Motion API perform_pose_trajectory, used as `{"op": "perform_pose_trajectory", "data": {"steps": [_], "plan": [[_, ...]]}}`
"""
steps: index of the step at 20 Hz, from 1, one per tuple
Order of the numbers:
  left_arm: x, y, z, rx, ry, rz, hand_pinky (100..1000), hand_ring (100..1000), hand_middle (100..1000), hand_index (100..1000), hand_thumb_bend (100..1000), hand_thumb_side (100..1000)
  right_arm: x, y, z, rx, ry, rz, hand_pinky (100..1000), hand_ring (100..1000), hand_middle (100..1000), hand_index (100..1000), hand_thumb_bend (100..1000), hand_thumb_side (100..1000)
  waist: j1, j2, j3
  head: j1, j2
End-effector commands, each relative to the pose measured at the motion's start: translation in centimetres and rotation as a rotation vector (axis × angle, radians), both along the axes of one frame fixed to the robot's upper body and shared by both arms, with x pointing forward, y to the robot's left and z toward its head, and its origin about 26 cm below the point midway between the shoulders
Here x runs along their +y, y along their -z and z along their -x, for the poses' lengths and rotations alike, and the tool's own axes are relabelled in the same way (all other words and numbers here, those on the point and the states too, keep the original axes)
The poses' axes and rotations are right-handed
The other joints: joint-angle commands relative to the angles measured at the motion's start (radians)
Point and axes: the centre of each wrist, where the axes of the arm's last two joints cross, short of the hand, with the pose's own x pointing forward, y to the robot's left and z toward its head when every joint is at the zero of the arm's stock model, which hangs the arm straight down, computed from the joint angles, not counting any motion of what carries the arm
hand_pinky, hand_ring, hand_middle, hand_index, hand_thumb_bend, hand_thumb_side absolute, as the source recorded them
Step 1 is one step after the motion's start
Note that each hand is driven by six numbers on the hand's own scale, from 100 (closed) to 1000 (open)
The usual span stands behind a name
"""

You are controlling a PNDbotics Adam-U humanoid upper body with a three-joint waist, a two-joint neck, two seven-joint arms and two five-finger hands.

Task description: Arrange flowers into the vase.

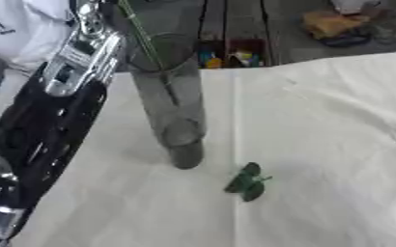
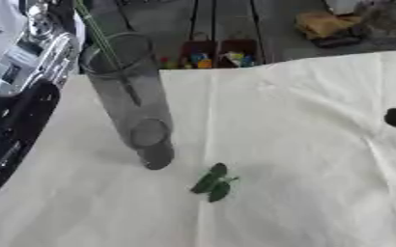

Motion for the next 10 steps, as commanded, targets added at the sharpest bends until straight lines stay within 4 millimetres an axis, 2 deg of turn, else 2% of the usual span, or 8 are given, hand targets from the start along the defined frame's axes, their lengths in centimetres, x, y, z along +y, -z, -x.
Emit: {"op": "perform_pose_trajectory", "data": {"steps": [1,10], "plan": [[0.29,-0.94,0.41,-0.025,-0.009,-0.023,100,297,168,100,100,998,-0.1,-0.53,0.25,-0.019,0.01,0.006,768,723,605,759,100,1000,-0.004,-0.019,0.001,0.0,-0.012],[-0.13,-0.82,0.55,-0.026,-0.007,-0.069,100,373,283,100,100,989,-0.06,-0.46,0.26,-0.006,0.014,0.004,771,724,604,760,100,1000,0.0,-0.019,-0.003,-0.003,-0.016]]}}
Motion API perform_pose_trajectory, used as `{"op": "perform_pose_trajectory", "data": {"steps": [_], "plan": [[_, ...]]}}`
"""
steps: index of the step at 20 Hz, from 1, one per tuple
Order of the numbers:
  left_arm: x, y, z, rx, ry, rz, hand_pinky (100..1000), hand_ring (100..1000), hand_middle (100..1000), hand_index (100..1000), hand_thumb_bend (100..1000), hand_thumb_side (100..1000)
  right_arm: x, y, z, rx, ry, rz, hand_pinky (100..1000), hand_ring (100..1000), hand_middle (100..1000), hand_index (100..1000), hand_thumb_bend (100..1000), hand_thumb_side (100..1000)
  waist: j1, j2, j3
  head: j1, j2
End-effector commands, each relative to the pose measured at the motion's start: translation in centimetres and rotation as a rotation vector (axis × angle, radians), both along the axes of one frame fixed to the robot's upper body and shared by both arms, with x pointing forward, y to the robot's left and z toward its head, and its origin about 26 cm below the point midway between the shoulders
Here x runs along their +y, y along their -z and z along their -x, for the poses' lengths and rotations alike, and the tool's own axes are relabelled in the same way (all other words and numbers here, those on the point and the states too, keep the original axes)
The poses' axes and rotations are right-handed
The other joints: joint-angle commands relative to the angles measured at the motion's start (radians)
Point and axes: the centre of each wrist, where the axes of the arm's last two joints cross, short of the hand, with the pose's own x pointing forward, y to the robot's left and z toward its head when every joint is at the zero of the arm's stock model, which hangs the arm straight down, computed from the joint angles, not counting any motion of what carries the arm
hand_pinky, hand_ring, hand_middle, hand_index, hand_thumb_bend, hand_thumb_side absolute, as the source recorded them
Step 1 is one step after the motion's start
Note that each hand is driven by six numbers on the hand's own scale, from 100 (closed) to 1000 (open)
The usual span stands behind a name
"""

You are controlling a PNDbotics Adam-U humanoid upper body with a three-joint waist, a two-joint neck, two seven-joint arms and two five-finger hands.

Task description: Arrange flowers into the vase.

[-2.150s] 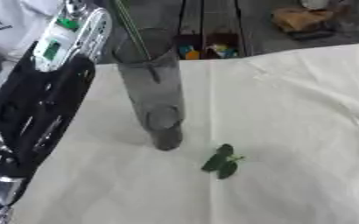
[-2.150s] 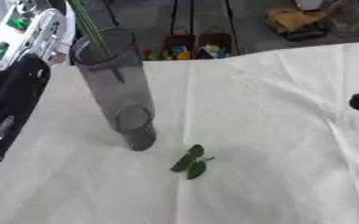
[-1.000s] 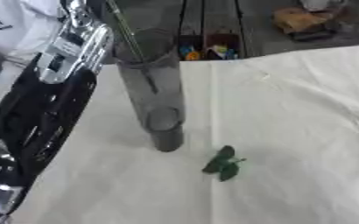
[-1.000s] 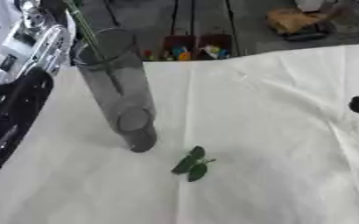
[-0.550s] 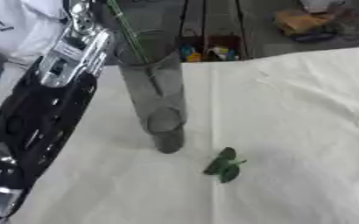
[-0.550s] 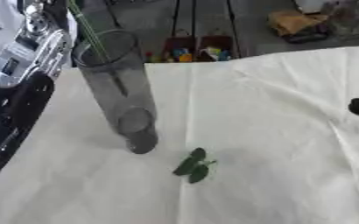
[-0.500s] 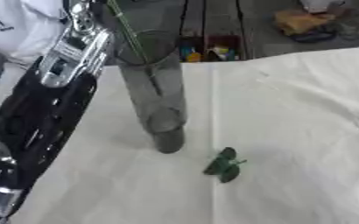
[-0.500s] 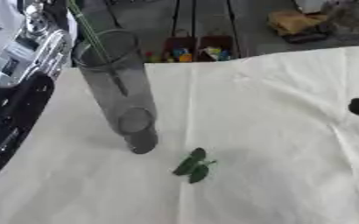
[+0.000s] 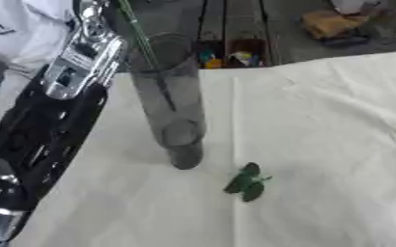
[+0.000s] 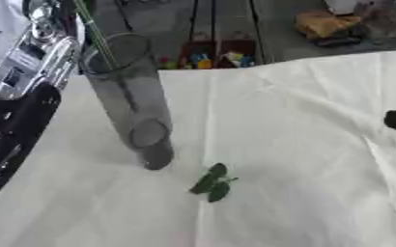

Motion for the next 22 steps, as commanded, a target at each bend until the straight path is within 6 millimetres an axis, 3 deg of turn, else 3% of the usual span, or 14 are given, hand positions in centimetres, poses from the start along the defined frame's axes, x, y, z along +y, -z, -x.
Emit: {"op": "perform_pose_trajectory", "data": {"steps": [1,9,22], "plan": [[0.02,-1.19,0.63,-0.041,0.002,-0.021,100,384,289,100,100,990,-0.03,-0.69,0.19,-0.024,0.004,0.003,771,725,603,760,100,1000,-0.004,-0.019,-0.002,-0.002,-0.012],[-0.63,-1.13,0.91,-0.041,0.026,-0.058,151,420,312,100,100,1000,-0.04,-0.67,0.2,-0.015,0.006,-0.002,774,726,602,759,100,1000,0.0,-0.022,-0.003,-0.004,-0.012],[-0.91,-0.87,1.09,-0.045,0.002,-0.081,161,424,300,107,100,1000,-0.08,-0.6,0.22,-0.007,0.015,-0.008,776,728,602,760,100,1000,0.0,-0.023,-0.001,-0.005,-0.015]]}}
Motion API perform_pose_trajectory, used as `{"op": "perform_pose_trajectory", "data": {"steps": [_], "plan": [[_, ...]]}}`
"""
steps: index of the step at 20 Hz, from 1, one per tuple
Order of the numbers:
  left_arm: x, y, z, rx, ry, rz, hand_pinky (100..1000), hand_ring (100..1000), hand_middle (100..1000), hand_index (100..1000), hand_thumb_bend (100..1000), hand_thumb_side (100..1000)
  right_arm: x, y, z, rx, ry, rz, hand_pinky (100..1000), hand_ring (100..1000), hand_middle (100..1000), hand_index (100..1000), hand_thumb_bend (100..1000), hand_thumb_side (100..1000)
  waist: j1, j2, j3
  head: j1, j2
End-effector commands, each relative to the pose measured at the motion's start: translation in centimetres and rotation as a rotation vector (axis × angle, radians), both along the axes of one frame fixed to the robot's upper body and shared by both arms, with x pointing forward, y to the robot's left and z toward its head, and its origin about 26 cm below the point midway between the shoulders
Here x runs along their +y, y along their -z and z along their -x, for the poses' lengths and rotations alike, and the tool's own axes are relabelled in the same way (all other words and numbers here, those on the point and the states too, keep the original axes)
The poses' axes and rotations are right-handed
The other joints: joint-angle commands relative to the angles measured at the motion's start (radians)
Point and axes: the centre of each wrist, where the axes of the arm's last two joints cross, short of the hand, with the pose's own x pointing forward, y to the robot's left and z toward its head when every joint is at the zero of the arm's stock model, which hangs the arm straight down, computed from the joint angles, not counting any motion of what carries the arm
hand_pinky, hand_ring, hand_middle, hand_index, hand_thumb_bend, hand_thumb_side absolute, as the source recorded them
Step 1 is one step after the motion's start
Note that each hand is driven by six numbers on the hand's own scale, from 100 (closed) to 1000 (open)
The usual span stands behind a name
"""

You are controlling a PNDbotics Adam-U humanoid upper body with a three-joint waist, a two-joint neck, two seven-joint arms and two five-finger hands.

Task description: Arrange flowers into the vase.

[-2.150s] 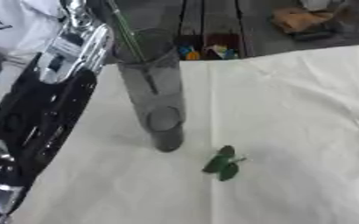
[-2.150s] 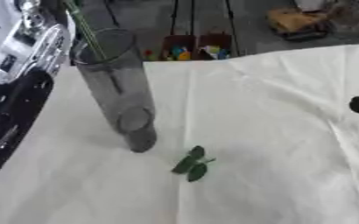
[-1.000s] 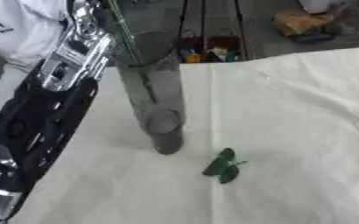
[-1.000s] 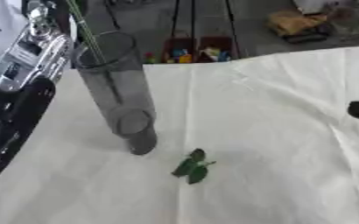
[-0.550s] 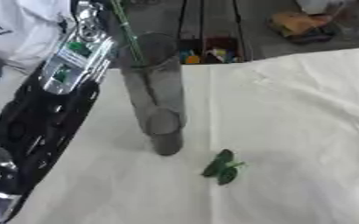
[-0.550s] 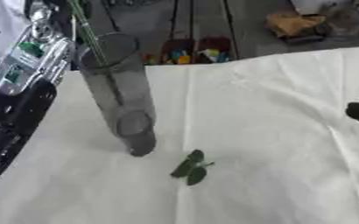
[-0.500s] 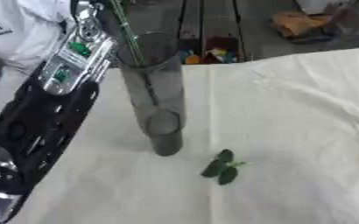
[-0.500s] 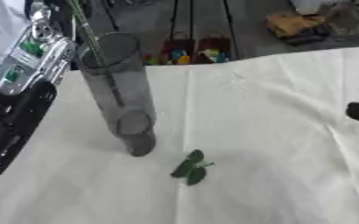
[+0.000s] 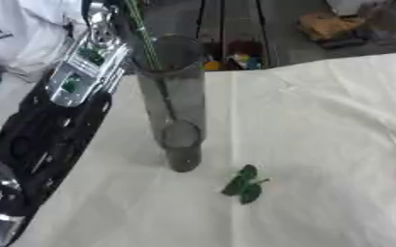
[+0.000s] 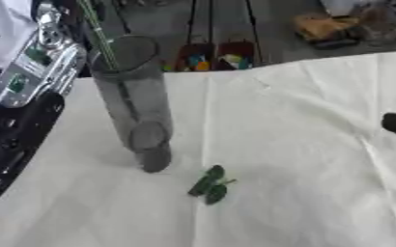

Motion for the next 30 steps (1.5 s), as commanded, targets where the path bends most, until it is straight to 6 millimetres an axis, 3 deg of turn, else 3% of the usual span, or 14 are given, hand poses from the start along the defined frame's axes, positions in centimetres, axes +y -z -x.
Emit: {"op": "perform_pose_trajectory", "data": {"steps": [1,5,7,14,26,30], "plan": [[0.2,-1.1,0.6,-0.039,-0.01,-0.009,161,424,299,106,100,1000,-0.2,-0.6,0.2,-0.023,0.007,0.005,776,728,601,760,100,1000,-0.004,-0.023,0.001,-0.002,-0.01],[0.2,-1.3,0.7,-0.048,-0.009,-0.015,160,422,294,106,100,1000,-0.2,-0.5,0.2,-0.019,0.01,0.006,777,728,601,761,100,1000,-0.004,-0.024,0.004,-0.002,-0.007],[0.3,-1.4,0.8,-0.052,-0.021,-0.022,132,387,242,103,100,1000,-0.2,-0.5,0.3,-0.017,0.011,0.005,778,729,601,761,100,1000,-0.004,-0.026,0.006,-0.003,-0.005],[0.9,-1.3,0.6,-0.047,-0.051,-0.017,145,398,242,106,100,1000,-0.3,-0.4,0.3,-0.011,0.015,0.002,779,729,601,761,100,1000,-0.005,-0.028,0.009,-0.003,-0.005],[1.6,-1.0,0.6,-0.087,-0.07,-0.055,202,456,358,267,146,998,-0.3,-0.3,0.3,-0.005,0.018,0.0,781,731,600,762,100,1000,-0.01,-0.029,0.016,-0.008,-0.01],[1.7,-0.9,0.6,-0.093,-0.076,-0.065,205,460,364,279,146,990,-0.3,-0.2,0.3,-0.003,0.02,0.0,783,732,600,763,100,1000,-0.011,-0.028,0.017,-0.008,-0.011]]}}
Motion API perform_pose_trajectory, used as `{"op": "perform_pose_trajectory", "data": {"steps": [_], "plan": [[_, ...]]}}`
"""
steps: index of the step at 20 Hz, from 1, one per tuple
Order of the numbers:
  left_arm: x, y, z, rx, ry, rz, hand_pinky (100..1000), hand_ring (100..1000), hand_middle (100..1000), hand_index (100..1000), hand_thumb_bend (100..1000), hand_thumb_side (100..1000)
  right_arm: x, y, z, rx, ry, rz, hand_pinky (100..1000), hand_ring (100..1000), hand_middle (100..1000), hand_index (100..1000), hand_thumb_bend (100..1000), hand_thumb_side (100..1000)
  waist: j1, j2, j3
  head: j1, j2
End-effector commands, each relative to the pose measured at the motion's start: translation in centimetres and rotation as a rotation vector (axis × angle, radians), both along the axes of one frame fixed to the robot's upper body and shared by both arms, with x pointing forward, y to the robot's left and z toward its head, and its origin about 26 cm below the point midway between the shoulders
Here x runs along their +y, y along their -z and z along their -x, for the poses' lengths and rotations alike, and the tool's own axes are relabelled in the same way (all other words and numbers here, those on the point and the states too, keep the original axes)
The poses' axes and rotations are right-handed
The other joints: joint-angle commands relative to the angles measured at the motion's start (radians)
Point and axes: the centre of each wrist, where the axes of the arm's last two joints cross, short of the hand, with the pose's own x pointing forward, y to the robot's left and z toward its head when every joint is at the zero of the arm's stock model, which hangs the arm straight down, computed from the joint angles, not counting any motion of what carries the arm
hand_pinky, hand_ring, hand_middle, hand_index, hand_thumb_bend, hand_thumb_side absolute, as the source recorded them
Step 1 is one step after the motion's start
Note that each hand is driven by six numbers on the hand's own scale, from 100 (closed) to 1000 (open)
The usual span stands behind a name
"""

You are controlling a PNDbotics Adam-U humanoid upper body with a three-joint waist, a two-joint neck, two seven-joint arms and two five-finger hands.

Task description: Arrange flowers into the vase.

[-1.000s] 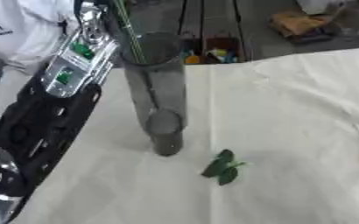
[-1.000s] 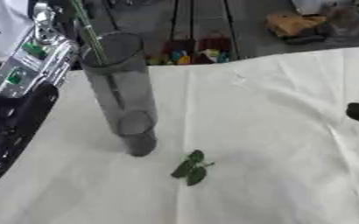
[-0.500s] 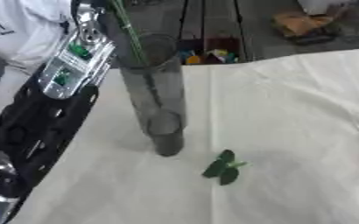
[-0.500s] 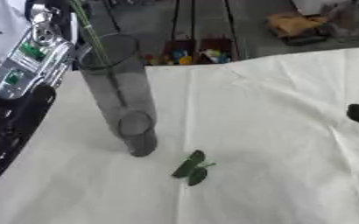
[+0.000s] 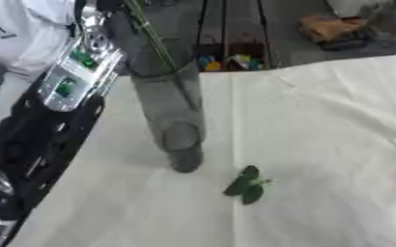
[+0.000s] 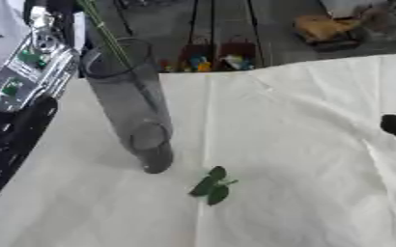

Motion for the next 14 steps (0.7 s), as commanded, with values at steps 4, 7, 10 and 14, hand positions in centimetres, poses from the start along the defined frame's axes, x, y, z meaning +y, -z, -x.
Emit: {"op": "perform_pose_trajectory", "data": {"steps": [4,7,10,14], "plan": [[1.03,-1.44,0.7,-0.057,-0.031,-0.041,213,467,372,279,123,974,-0.09,-0.48,0.25,-0.016,0.01,0.005,784,732,599,763,100,1000,-0.004,-0.024,0.004,-0.001,-0.01],[1.1,-1.4,0.77,-0.06,-0.043,-0.079,225,476,380,285,108,961,-0.11,-0.46,0.26,-0.014,0.012,0.005,784,732,599,764,100,1000,-0.003,-0.025,0.005,-0.002,-0.008],[1.27,-1.44,0.87,-0.065,-0.06,-0.117,250,502,417,342,100,944,-0.14,-0.41,0.27,-0.009,0.016,0.005,787,732,599,764,100,1000,-0.003,-0.025,0.007,-0.003,-0.008],[1.35,-1.46,1.06,-0.069,-0.072,-0.175,292,539,458,397,100,935,-0.14,-0.4,0.28,-0.001,0.015,0.002,788,733,599,765,100,1000,0.0,-0.025,0.008,-0.005,-0.009]]}}
